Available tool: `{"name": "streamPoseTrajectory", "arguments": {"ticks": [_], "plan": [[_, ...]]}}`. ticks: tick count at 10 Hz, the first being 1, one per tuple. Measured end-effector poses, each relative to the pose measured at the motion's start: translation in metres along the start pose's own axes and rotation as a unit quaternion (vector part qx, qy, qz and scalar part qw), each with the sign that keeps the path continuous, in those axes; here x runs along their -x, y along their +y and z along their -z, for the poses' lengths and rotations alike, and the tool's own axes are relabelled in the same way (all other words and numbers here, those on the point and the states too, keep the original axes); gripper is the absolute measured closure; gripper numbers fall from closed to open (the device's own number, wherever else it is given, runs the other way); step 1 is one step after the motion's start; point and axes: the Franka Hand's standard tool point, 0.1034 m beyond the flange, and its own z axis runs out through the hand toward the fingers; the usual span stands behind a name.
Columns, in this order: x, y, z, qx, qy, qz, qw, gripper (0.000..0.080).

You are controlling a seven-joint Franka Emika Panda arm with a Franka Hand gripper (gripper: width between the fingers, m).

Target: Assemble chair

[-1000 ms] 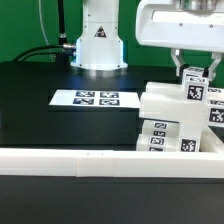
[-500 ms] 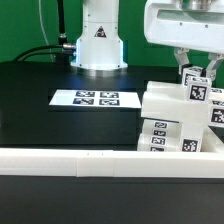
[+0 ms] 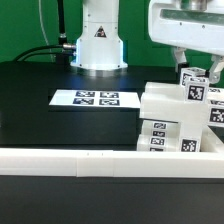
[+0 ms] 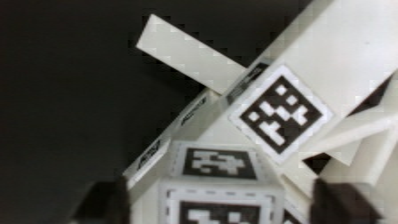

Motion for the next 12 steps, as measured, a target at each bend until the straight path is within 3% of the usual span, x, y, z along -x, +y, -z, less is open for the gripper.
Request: {"name": "streamPoseTrajectory", "arguments": {"ticks": [1, 5, 7, 12], "plan": [[0.0008, -0.0003, -0.0001, 0.0, 0.0, 0.004, 1.0, 0.0197], [0.0004, -0.0002, 0.0, 0.001, 0.001, 0.161, 0.987, 0.0152], [-0.0035, 0.001, 0.0026, 0.012, 0.0, 0.278, 0.961, 0.0151], [-0.0036, -0.0007, 0.0026, 0.015, 0.001, 0.464, 0.886, 0.0151]]}}
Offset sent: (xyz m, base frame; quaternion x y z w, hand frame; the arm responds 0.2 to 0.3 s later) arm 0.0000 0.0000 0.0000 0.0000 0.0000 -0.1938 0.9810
